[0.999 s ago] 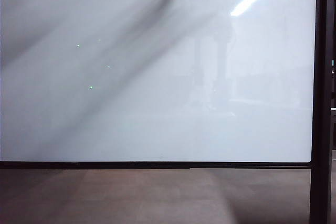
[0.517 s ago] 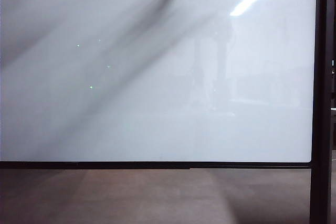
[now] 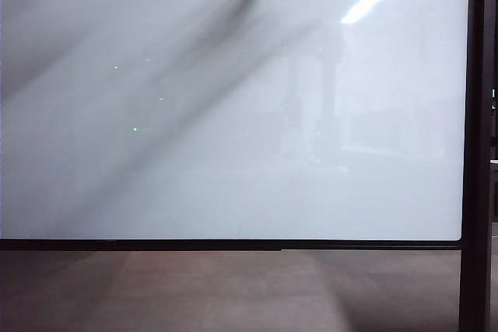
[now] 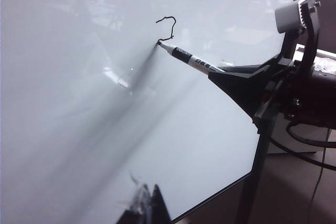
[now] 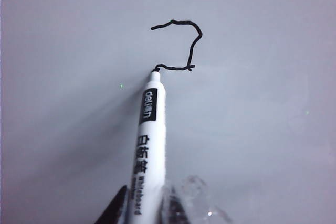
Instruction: Reach to the right to find the marker pen, pick it up, and write the number 2 on the whiteboard.
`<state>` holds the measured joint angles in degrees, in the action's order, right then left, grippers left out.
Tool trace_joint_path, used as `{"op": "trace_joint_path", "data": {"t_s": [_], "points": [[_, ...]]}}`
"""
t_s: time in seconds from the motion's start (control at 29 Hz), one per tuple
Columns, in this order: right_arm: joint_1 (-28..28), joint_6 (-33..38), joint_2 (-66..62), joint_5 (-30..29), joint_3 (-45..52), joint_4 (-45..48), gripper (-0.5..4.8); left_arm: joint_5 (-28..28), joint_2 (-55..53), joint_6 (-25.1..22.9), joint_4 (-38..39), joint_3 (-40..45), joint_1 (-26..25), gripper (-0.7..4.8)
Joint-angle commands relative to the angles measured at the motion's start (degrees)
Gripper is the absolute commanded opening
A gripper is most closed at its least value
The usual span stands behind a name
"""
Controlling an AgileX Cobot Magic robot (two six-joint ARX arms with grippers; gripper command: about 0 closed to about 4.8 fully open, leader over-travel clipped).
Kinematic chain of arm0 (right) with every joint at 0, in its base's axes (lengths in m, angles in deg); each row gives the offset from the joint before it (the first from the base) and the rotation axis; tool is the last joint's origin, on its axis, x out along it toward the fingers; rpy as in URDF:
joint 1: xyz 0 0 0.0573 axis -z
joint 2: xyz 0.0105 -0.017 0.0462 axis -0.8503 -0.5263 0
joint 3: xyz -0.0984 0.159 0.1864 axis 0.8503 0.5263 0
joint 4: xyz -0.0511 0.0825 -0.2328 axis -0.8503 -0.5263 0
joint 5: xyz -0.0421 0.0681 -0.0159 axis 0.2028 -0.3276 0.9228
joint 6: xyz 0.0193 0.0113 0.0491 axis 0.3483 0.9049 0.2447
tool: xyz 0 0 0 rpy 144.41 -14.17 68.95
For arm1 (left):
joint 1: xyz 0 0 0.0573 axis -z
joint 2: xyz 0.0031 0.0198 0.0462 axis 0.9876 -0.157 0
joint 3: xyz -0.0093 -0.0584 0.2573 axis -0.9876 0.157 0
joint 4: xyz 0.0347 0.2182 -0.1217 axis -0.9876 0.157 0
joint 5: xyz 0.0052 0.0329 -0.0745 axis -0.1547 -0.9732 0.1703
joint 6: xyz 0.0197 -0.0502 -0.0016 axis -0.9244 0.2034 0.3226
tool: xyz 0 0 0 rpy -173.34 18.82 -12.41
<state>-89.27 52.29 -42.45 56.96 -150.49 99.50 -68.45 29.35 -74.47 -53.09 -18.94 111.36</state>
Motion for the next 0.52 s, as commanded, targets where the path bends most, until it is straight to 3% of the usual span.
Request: {"op": "trace_joint_path", "data": {"t_s": [0.03, 0.52], "points": [[-0.1, -0.2, 0.1, -0.1, -0.4, 1.1, 0.39, 0.3, 0.1, 0.0, -0.3, -0.2, -0.1, -0.05], [0.2, -0.2, 0.1, -0.1, -0.4, 0.4, 0.40, 0.3, 0.1, 0.0, -0.3, -0.2, -0.1, -0.05]]}}
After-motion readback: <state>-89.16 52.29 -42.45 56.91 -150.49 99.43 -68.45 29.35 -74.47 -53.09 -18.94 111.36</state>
